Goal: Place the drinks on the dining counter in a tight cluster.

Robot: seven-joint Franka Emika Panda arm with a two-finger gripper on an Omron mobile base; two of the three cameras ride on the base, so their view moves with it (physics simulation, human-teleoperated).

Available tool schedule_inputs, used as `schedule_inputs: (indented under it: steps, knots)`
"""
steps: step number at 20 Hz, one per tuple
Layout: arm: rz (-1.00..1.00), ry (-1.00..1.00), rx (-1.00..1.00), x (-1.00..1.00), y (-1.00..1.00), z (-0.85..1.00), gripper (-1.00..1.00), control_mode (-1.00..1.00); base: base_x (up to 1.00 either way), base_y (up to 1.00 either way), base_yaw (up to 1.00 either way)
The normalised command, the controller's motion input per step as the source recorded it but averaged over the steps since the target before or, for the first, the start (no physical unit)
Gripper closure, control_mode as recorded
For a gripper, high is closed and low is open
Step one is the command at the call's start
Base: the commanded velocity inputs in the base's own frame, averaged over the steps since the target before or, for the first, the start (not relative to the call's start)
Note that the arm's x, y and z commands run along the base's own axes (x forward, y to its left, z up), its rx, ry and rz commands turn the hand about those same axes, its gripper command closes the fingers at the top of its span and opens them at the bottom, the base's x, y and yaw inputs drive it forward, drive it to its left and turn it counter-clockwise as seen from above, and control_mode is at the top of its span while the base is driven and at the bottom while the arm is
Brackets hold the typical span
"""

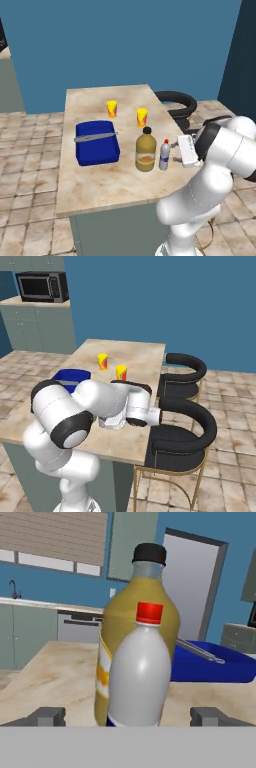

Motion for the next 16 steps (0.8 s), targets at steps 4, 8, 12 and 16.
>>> schedule_inputs:
  steps: [4,8,12,16]
  knots:
    - [-0.1,0.0,0.0,-0.31,-0.11,0.3,-1.0,-1.0,0.0,0.0,0.0]
    - [-0.12,0.0,0.0,-0.36,-0.12,0.29,-1.0,-1.0,0.0,0.0,0.0]
    - [-0.11,0.02,0.0,-0.38,-0.12,0.34,-1.0,-1.0,0.0,0.0,0.0]
    - [-0.1,0.05,0.0,-0.39,-0.1,0.34,-1.0,-1.0,0.0,0.0,0.0]
